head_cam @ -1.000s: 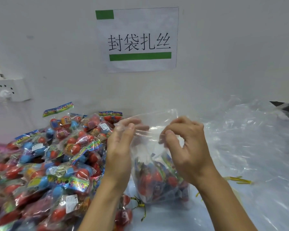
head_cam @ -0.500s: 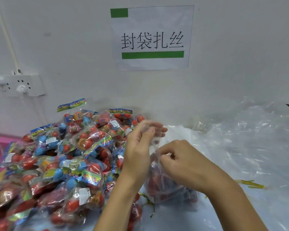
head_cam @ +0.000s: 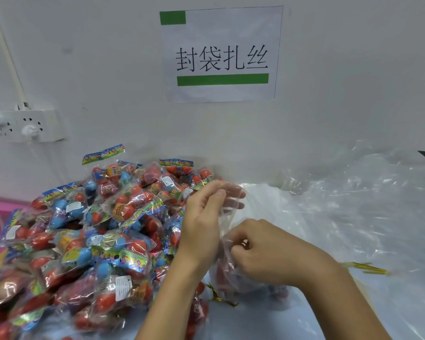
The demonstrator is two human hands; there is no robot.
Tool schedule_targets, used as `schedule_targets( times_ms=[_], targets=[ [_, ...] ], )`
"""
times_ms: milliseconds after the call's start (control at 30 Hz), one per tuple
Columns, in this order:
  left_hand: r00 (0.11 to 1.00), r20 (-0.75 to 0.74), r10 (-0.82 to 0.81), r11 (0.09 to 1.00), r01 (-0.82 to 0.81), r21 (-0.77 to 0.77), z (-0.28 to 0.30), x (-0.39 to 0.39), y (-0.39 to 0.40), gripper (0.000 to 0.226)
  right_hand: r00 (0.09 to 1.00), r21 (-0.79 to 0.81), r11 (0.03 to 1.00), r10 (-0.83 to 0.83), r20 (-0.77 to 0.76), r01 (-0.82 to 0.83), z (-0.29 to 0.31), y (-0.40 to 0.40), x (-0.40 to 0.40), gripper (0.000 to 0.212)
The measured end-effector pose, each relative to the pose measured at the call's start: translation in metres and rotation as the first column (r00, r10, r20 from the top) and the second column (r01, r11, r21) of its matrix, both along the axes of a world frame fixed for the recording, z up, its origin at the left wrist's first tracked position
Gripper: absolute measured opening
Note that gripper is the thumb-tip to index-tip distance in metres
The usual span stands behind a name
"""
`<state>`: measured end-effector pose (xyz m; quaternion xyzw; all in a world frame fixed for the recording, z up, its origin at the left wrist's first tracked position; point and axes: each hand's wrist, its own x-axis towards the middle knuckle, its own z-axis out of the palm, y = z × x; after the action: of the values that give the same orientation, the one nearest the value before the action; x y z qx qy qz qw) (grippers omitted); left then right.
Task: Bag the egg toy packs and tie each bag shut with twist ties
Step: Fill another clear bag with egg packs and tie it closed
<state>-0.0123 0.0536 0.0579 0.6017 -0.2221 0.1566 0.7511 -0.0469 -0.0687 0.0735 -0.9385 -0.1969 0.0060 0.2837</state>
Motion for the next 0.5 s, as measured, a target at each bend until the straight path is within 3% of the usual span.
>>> schedule_targets(
  times_ms=[167,267,500],
  targets=[
    [0.999,0.037,0.008,1.000,-0.008,-0.001,0.0003,-0.0005,-0.0005,0.030,0.994,-0.032,0.994,-0.104,0.021,0.105,-0.0009,0.0018,0.0005,0.023],
    [0.998,0.067,0.016,0.999,-0.012,-0.051,0.0016,-0.0008,0.0000,0.029,0.985,0.033,0.988,-0.153,0.079,0.151,-0.0004,0.0001,0.0026,0.022],
    [0.995,0.089,0.049,0.997,-0.043,-0.069,0.0003,0.0006,0.0022,0.028,0.997,0.152,0.987,-0.065,0.038,0.058,0.0051,-0.0042,0.0025,0.022]
  ],
)
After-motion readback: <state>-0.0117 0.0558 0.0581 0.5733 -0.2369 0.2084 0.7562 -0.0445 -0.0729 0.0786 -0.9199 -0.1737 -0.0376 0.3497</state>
